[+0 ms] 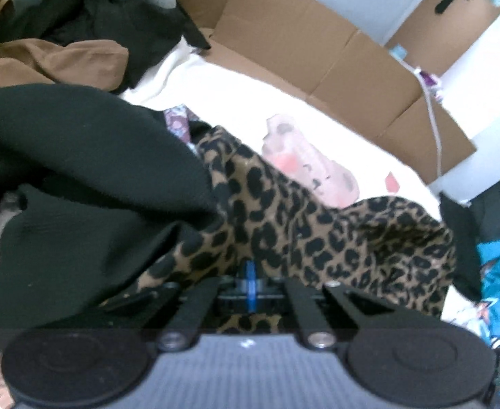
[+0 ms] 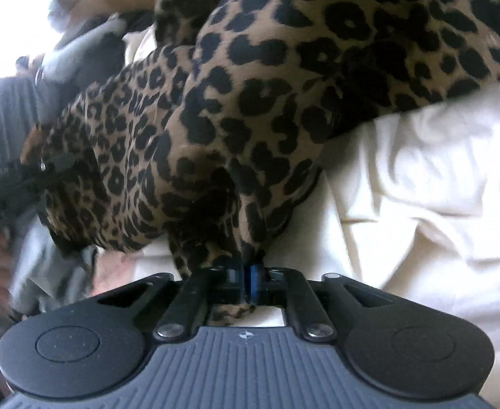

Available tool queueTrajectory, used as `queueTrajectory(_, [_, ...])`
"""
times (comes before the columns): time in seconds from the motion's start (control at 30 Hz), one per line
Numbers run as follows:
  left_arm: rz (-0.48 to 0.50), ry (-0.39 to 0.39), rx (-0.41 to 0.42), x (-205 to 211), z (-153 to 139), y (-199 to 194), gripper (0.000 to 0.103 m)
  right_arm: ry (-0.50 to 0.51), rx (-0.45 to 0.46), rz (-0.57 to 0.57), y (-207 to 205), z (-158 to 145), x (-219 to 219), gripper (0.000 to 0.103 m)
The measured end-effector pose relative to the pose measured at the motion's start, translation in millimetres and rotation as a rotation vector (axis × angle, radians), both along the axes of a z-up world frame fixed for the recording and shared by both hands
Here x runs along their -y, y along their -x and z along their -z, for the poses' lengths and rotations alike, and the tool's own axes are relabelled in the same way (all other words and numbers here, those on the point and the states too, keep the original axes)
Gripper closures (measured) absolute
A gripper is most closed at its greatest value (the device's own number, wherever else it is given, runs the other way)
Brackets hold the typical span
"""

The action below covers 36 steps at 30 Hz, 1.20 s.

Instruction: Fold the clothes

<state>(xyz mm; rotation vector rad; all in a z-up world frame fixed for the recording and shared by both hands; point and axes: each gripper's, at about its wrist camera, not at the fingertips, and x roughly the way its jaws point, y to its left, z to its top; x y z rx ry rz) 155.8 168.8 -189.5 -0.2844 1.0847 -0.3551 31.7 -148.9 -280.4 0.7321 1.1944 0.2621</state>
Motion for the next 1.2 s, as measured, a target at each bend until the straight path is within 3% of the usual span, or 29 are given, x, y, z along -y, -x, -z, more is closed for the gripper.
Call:
queueTrajectory(0.13, [0.013,0.056,-0.016,-2,8,2,0.103,0.059,0.014,-0.019,-1,-19,3,0.103])
queueTrajectory(0.23, [0.073,0.162,-0.058,2,12,10,0.101,0.122,0.019,-0.034,-2,-39,7,0.103])
queueTrajectory(0.33, [0.154,0.194,-0.088,15,15,21,0.091,0.170,0.018,-0.071,-3,-62,10,0.103])
queueTrajectory(0.43, [0.205,0.193,-0.103,25,19,30,0.090,0.209,0.011,-0.119,-2,-86,11,0.103])
queueTrajectory(0.57, [0.250,0.218,-0.108,27,17,34,0.080,0.250,0.001,-0.168,2,-117,5,0.103])
queueTrajectory(0.7, [0.277,0.280,-0.099,22,11,34,0.077,0.213,0.022,-0.204,5,-151,-2,0.103])
queueTrajectory(1.0, [0.299,0.327,-0.143,8,17,37,0.077,0.228,0.062,-0.146,5,-208,23,0.103])
queueTrajectory(1.2, [0.360,0.294,-0.177,15,21,43,0.073,0.309,0.049,-0.208,-15,-241,40,0.103])
